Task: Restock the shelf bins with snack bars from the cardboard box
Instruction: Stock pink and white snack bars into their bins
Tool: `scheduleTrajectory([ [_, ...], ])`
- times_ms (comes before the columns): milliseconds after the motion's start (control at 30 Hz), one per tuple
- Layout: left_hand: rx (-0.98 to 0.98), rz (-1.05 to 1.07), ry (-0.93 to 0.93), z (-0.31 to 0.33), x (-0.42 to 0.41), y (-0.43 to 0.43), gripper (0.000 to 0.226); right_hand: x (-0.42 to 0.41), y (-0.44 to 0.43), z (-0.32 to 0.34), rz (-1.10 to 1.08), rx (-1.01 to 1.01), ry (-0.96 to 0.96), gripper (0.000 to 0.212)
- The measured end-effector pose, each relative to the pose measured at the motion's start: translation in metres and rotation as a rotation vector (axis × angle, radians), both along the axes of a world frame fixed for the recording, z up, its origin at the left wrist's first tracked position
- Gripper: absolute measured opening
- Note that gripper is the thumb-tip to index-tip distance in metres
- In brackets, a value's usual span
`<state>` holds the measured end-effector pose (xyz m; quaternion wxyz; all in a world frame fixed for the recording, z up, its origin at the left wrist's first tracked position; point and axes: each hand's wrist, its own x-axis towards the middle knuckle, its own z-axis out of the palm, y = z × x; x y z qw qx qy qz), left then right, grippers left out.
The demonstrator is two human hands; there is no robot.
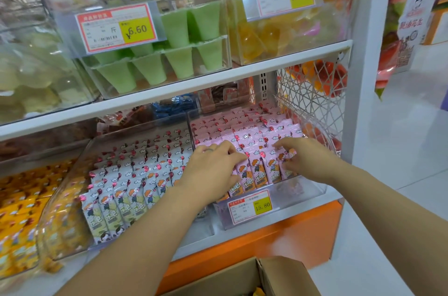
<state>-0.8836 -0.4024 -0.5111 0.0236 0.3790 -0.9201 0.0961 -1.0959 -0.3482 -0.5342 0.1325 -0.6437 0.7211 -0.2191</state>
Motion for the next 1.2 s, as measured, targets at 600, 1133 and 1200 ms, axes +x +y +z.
scheduleTrajectory([
  [600, 0.027, 0.007, 0.537, -0.004, 0.040, 0.073, 0.031, 0.060, 0.065, 0.003, 0.030, -0.379, -0.024, 0.031],
  [1133, 0.351, 0.595, 0.749, -0.180, 0.247, 0.121, 0.028, 0.208, 0.102, -0.168, 0.214, 0.136, -0.222, 0.034],
  [1200, 0.445, 0.679, 0.737, -0.210, 0.261, 0.119, 0.029, 0.221, 0.100, -0.194, 0.227, 0.229, -0.214, 0.037],
])
